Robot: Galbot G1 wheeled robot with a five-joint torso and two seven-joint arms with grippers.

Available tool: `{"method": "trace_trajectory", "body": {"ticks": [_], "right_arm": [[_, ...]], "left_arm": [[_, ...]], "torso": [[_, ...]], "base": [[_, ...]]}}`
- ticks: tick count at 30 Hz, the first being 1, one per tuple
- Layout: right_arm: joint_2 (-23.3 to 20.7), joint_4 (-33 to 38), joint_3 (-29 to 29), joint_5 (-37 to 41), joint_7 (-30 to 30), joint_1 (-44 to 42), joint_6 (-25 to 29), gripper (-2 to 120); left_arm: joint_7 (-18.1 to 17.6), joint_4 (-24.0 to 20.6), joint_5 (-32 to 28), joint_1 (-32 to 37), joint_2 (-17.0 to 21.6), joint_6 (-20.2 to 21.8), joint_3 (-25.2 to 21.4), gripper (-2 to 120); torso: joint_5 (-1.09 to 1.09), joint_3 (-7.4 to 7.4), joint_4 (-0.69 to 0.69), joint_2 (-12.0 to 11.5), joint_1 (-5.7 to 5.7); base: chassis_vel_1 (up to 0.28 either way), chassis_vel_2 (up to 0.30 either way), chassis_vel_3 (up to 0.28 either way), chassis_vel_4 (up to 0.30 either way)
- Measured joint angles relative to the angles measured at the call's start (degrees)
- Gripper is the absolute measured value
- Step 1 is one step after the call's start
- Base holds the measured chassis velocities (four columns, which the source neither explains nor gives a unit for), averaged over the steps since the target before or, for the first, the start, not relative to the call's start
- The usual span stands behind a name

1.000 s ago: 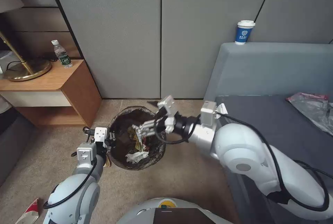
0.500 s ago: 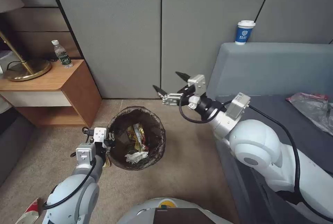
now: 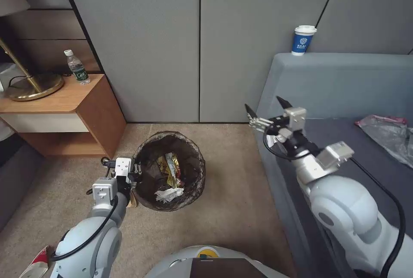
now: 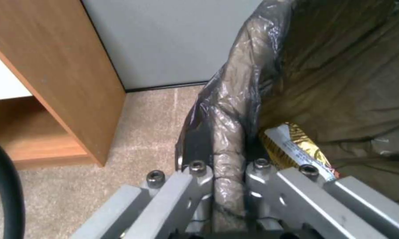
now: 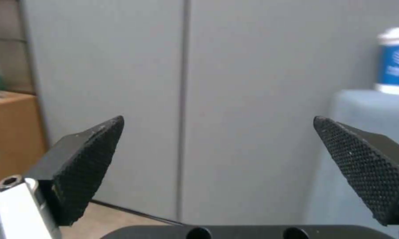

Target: Pick up the trash bin, then pick up the garbage from the floor and place it into the trash bin.

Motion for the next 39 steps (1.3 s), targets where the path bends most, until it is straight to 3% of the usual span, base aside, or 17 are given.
{"method": "trace_trajectory", "body": {"ticks": [2,3,5,6,9,11,23,39], "right_arm": [[6.3,0.2,1.8,-7.8,-1.8,-7.2,3.8,100],[6.3,0.2,1.8,-7.8,-1.8,-7.2,3.8,100],[11.7,-0.1,2.3,-14.7,-2.6,-11.8,6.9,100],[17.0,-0.8,2.3,-20.1,-3.3,-16.0,9.9,100],[19.8,-1.2,2.1,-22.8,-3.7,-18.0,11.7,100],[24.0,-1.8,1.5,-25.7,-3.7,-20.2,14.4,100],[29.3,-4.2,1.7,-29.6,-3.5,-22.5,20.1,100],[28.5,-3.7,3.3,-26.8,-3.7,-23.1,20.4,100]], "left_arm": [[0.0,0.0,0.0,0.0,0.0,0.0,0.0,2],[0.0,0.0,0.0,0.0,0.0,0.0,0.0,2],[0.0,0.0,-0.1,0.0,0.0,-0.1,0.1,2],[0.0,0.1,-0.1,0.0,0.1,-0.2,0.1,2],[0.1,0.1,-0.1,0.0,0.1,-0.3,0.1,2],[0.4,0.1,0.0,0.1,0.2,-0.4,0.1,2],[0.4,-0.6,0.1,0.9,0.6,-0.2,-0.5,2],[0.3,-0.6,0.1,1.0,0.5,0.1,-0.9,2]], "torso": [[-0.02,0.0,0.01,0.0,0.0],[-0.02,0.0,0.01,0.0,0.0],[-0.02,-0.01,0.01,0.0,0.0],[-0.01,0.0,-0.04,0.0,0.0],[-0.02,0.0,-0.03,0.0,0.0],[-0.02,0.0,0.02,0.0,0.0],[-0.01,0.0,0.0,0.0,0.0],[-0.01,0.0,0.0,0.0,0.0]], "base": [[0.0,0.0,0.0,0.0],[0.0,0.0,0.0,0.0],[0.0,0.0,0.0,0.0],[0.0,0.0,0.0,0.0],[0.0,0.0,0.0,0.0],[0.0,0.0,0.0,0.0],[0.0,0.0,0.0,0.0],[0.0,0.0,0.0,0.0]]}}
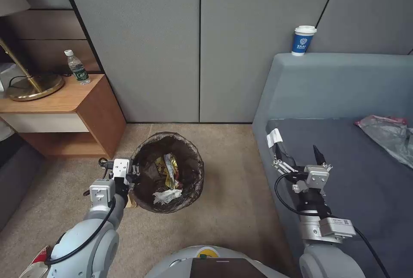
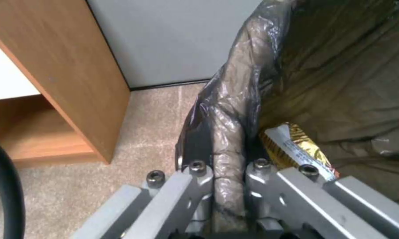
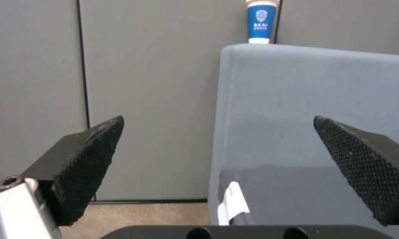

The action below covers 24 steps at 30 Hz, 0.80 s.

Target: Pick up the trash bin, then pick up the garbage from the floor and place it into the trash bin.

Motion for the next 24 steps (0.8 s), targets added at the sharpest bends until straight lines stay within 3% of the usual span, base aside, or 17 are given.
{"method": "trace_trajectory", "body": {"ticks": [24], "right_arm": [[-0.4,-0.2,-0.3,0.5,-0.3,-0.2,-1.1,100]], "left_arm": [[0.0,0.3,0.0,-0.4,-0.6,0.1,0.3,2]], "torso": [[0.0,0.0,0.0,0.0,0.0]], "base": [[0.004,0.007,0.005,0.003]]}}
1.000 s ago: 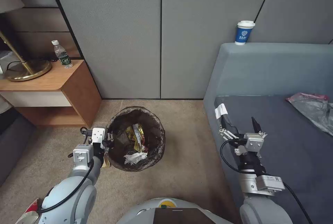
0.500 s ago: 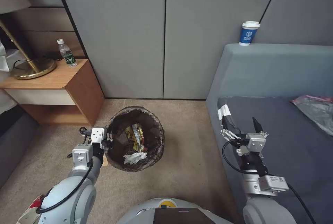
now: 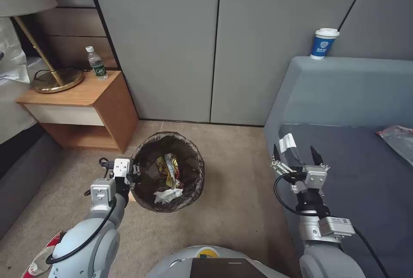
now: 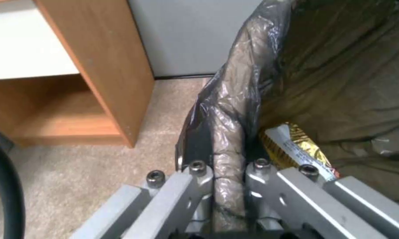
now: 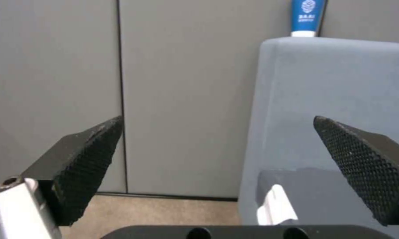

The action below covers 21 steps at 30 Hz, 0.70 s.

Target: Pick up the trash bin, then pick up the garbage from the floor and place it into the trash bin.

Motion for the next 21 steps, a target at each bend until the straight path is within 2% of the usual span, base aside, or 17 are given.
{"method": "trace_trajectory", "body": {"ticks": [21], "right_arm": [[0.0,-0.4,-0.2,0.0,0.2,-0.1,0.0,100]], "left_arm": [[0.2,0.2,0.0,-0.1,-0.2,0.0,0.1,2]], "torso": [[0.0,0.0,0.0,0.0,0.0]], "base": [[0.026,0.027,0.028,0.031]]}}
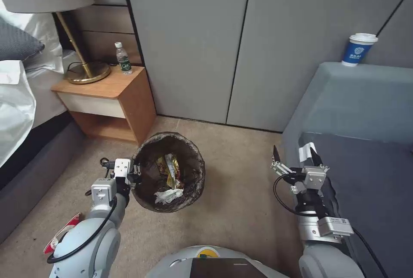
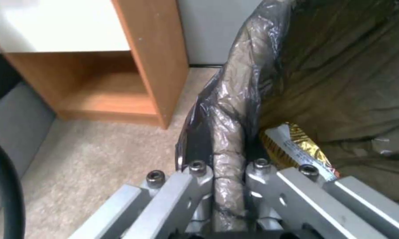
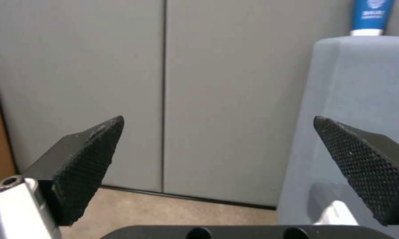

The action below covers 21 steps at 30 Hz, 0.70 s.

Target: Pick up the trash bin, then pick up the garbage from the floor and place it into the trash bin.

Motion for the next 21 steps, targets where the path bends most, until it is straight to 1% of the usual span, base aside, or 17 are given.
{"method": "trace_trajectory", "body": {"ticks": [21], "right_arm": [[0.0,-0.4,-0.1,0.0,0.1,0.0,0.1,100]], "left_arm": [[0.1,0.1,0.2,-0.1,-0.1,-0.2,-0.1,2]], "torso": [[0.0,0.0,0.0,0.0,0.0]], "base": [[0.066,0.066,0.065,0.07]]}}
